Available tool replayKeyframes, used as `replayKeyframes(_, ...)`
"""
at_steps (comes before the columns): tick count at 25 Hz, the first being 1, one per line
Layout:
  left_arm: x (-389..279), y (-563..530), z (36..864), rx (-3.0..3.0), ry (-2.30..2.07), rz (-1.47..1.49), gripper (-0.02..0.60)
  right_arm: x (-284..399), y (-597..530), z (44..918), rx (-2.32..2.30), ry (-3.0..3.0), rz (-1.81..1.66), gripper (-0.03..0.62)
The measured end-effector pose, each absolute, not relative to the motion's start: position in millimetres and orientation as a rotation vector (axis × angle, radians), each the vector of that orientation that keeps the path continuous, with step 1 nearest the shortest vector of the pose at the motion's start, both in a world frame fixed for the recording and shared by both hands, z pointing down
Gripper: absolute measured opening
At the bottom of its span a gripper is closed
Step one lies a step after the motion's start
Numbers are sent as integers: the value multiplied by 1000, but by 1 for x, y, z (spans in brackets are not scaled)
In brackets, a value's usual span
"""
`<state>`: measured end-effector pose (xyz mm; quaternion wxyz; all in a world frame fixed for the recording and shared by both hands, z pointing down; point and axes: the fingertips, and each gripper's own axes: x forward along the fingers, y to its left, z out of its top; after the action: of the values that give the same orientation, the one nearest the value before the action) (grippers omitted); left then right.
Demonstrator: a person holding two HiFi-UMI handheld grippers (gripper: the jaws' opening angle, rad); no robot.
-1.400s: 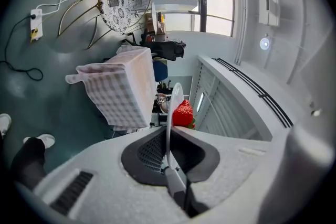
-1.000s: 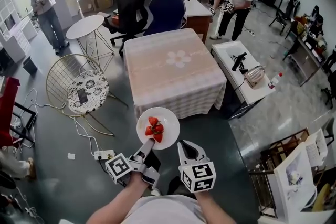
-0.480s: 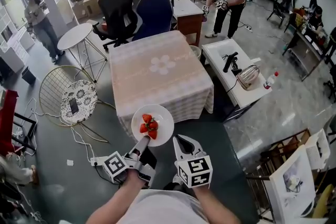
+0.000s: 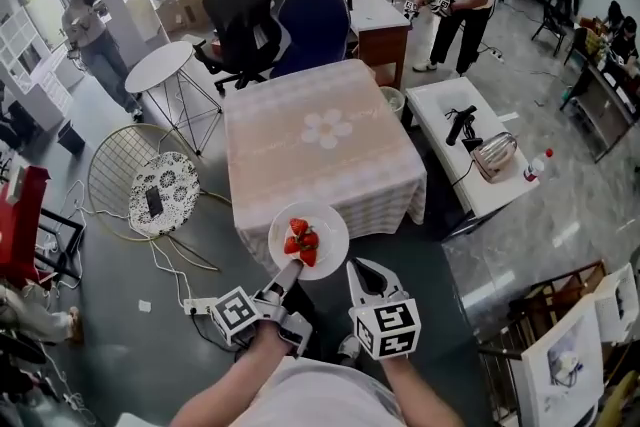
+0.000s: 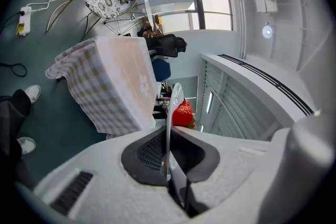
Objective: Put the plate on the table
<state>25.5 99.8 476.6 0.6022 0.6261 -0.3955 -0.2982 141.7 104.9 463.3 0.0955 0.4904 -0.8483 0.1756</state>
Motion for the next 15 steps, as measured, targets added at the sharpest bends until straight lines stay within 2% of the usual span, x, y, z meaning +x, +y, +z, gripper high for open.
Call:
replayKeyframes(8,15,38,494,1408,-872,-688,20,126,50,472,1466,-2454,506,5)
replayKeyframes(15,-27,-34,496,1416,-849,-651,20,81,-23,469,1493,-2428,518,5)
